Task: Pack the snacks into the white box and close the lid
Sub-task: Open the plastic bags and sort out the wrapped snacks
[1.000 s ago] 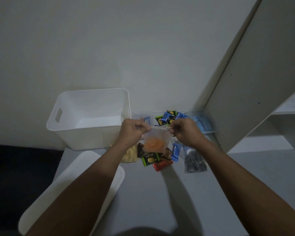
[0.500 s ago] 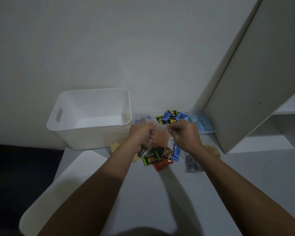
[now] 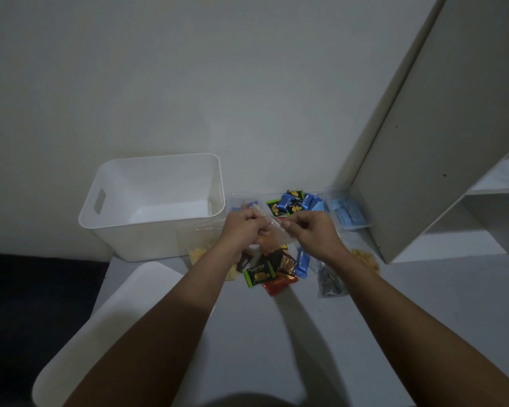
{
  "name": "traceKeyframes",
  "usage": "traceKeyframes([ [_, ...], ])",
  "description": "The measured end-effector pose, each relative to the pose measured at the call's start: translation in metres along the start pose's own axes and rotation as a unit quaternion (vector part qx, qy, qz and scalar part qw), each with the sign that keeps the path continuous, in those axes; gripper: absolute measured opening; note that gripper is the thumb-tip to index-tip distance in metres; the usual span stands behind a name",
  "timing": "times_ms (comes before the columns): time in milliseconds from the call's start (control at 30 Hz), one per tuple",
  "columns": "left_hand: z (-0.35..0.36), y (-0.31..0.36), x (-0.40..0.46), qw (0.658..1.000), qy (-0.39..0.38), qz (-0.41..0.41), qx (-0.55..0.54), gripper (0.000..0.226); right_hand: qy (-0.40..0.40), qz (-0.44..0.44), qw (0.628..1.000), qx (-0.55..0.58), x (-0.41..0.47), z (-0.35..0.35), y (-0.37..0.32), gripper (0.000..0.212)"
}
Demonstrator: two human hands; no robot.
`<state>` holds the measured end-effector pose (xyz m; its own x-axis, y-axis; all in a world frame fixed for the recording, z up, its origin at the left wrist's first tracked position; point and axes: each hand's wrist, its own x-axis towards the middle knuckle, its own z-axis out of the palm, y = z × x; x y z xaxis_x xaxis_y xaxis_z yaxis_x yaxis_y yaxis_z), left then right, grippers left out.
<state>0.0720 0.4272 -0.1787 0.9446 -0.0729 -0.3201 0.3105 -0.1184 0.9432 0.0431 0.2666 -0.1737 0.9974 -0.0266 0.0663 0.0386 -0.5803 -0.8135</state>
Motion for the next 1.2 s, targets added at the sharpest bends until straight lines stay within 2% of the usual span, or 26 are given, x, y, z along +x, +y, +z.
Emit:
traceKeyframes([
  [133,-0.001,-0.001,-0.001,0.999,0.011,0.017,0.026,0.005,-0.025,0.02,0.999,-0.014,0.002,0.002,0.001,0.015],
  [267,-0.001,0.001,-0.004,0.999,0.019,0.001,0.029,0.005,-0.034,0.011,0.999,-0.032,0.002,0.002,0.0,0.02],
  [400,-0.003,-0.001,-0.005,0.999,0.024,-0.034,0.019,0.02,-0.057,-0.004,0.997,-0.055,0.003,0.003,0.003,0.027],
  [500,-0.005,-0.005,-0.011,0.997,0.026,-0.077,0.006,0.02,-0.097,-0.016,0.993,-0.07,0.004,0.005,0.009,0.031],
  [600,-0.01,-0.013,-0.012,0.993,0.072,-0.09,0.006,0.015,-0.161,-0.009,0.984,-0.079,0.004,0.01,0.014,0.032],
  [667,-0.016,-0.018,-0.009,0.989,0.117,-0.067,0.059,0.018,-0.207,0.014,0.975,-0.081,0.004,0.013,0.016,0.026],
  [733,-0.02,-0.021,-0.01,0.981,0.13,-0.033,0.143,0.018,-0.249,0.034,0.964,-0.088,0.005,0.017,0.019,0.024],
  [800,-0.023,-0.026,-0.013,0.977,0.099,-0.022,0.185,0.008,-0.275,0.047,0.957,-0.082,0.007,0.021,0.021,0.02],
  [833,-0.025,-0.03,-0.014,0.977,0.075,-0.022,0.197,0.012,-0.282,0.057,0.955,-0.079,0.008,0.023,0.022,0.019],
  [900,-0.029,-0.04,-0.015,0.977,0.024,-0.024,0.209,0.015,-0.287,0.073,0.952,-0.075,0.011,0.029,0.026,0.022],
  [967,-0.032,-0.052,-0.015,0.972,0.01,-0.021,0.232,0.021,-0.288,0.083,0.951,-0.079,0.012,0.036,0.029,0.022],
  [1100,-0.032,-0.067,-0.006,0.96,0.069,-0.013,0.271,0.031,-0.236,0.083,0.963,-0.101,0.018,0.047,0.035,0.013],
  [1200,-0.031,-0.068,-0.001,0.957,0.117,-0.024,0.266,0.018,-0.207,0.079,0.97,-0.1,0.025,0.05,0.037,0.016],
])
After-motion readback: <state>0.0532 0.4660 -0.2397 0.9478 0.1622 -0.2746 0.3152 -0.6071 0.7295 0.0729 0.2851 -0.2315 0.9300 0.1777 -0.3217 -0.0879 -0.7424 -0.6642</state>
